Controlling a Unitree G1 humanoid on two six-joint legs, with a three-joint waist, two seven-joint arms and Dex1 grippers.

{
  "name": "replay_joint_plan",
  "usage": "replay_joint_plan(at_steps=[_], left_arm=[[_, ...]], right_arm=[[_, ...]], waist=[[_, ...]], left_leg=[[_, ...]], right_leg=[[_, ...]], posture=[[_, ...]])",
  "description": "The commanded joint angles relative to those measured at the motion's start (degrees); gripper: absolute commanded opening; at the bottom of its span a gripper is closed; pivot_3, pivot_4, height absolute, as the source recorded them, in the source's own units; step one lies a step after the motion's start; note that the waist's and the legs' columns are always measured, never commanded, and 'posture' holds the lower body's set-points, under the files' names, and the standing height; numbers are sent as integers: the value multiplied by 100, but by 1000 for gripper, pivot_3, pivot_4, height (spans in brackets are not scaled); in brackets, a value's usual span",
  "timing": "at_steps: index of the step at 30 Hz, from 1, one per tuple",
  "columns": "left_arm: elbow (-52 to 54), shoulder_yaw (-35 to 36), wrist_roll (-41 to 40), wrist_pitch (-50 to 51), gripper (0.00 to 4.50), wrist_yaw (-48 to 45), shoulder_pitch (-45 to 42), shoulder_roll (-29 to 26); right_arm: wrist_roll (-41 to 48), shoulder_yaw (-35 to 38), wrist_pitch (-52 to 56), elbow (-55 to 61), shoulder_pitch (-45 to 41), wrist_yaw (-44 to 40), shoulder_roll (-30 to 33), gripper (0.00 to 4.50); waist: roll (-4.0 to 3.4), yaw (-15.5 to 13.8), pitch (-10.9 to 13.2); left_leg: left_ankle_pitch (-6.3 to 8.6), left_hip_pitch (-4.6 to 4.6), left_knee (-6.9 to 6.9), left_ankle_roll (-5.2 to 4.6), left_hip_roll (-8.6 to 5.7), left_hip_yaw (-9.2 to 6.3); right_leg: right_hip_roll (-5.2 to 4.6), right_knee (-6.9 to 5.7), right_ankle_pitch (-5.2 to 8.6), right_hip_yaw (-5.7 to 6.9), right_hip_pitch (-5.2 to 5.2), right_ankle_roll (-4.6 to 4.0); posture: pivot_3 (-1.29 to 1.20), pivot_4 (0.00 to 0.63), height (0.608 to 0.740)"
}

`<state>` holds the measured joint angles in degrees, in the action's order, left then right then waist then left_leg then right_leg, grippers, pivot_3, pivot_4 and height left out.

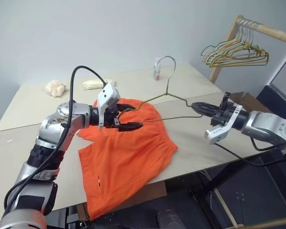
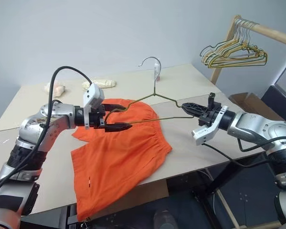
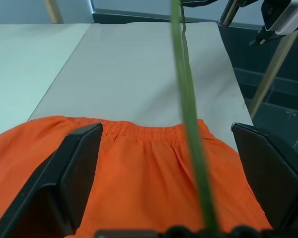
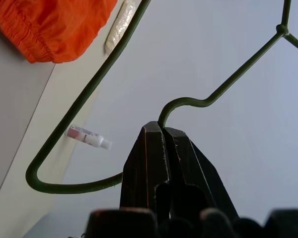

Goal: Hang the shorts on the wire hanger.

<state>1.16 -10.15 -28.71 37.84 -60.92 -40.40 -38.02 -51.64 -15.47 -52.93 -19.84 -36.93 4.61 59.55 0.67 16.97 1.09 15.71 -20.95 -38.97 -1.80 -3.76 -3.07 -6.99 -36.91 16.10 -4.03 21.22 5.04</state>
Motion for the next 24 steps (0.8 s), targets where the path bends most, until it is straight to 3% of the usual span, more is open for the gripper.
replay_joint_plan(at_steps=[1,13,17,21,24], left_arm=[[70,-63,131,-25,3946,-314,-94,-159],[12,-25,387,-48,96,-472,-71,-132],[-50,-47,477,70,27,-346,-162,-75],[-92,98,412,123,0,-260,-180,5],[-48,145,432,132,0,-225,-124,-26]], right_arm=[[36,118,-81,22,-212,102,0,0],[-147,87,-186,-188,-545,136,-4,0],[-77,90,-281,-242,-619,45,0,0],[481,73,-656,-335,-636,-377,51,1070],[845,73,-913,-421,-622,-653,96,2156]], waist=[[0,19,0],[0,128,0],[0,131,0],[0,138,0],[0,147,0]], left_leg=[[0,0,0,0,0,0],[0,5,0,-1,1,-1],[0,8,0,-1,2,-1],[0,8,0,-1,2,-1],[1,8,0,-2,3,-1]], right_leg=[[0,-2,0,0,0,0],[1,-4,0,0,-3,0],[2,-4,0,0,-6,1],[1,-3,0,-1,-6,1],[1,-2,0,0,-9,1]], posture=[[-274,0,740],[-276,0,740],[-276,0,740],[-274,0,740],[-269,0,740]])
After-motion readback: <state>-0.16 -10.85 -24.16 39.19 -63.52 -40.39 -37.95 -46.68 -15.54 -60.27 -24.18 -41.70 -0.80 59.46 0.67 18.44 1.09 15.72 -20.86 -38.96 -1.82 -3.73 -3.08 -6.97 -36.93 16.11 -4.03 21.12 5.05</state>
